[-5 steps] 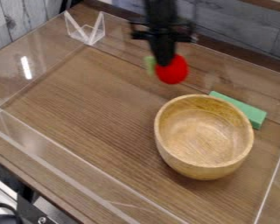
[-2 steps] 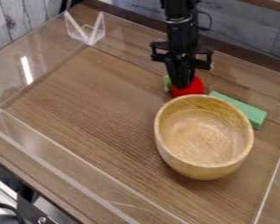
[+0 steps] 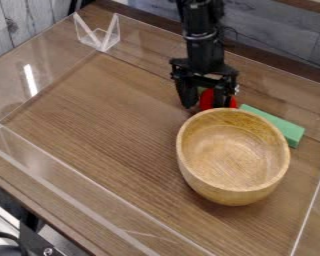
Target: Move the red fruit to the right
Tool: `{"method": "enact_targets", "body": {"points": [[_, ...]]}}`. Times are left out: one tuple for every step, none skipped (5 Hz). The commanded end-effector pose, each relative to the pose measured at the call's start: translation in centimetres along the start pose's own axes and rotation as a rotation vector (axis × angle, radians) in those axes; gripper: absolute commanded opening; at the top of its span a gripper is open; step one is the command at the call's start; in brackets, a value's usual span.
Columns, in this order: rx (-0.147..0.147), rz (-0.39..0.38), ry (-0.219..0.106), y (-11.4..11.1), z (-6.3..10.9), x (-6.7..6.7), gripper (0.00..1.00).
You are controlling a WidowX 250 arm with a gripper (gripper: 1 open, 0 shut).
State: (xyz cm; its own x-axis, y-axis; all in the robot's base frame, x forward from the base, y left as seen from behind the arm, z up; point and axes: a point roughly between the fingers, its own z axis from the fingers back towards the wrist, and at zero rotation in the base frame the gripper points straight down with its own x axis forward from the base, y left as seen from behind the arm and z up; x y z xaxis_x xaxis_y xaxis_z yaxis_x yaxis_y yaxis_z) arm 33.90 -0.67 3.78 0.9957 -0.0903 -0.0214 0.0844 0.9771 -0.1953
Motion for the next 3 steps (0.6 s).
{"method": "enact_targets", "body": {"points": [[0.035, -0.041, -0.089, 0.10, 3.10, 1.18, 1.00], [0.052, -0.046, -0.103, 0.76, 3.63, 1.36, 1.00], [0.060, -0.104, -0.105, -0.05, 3.12, 2.03, 1.00]]}}
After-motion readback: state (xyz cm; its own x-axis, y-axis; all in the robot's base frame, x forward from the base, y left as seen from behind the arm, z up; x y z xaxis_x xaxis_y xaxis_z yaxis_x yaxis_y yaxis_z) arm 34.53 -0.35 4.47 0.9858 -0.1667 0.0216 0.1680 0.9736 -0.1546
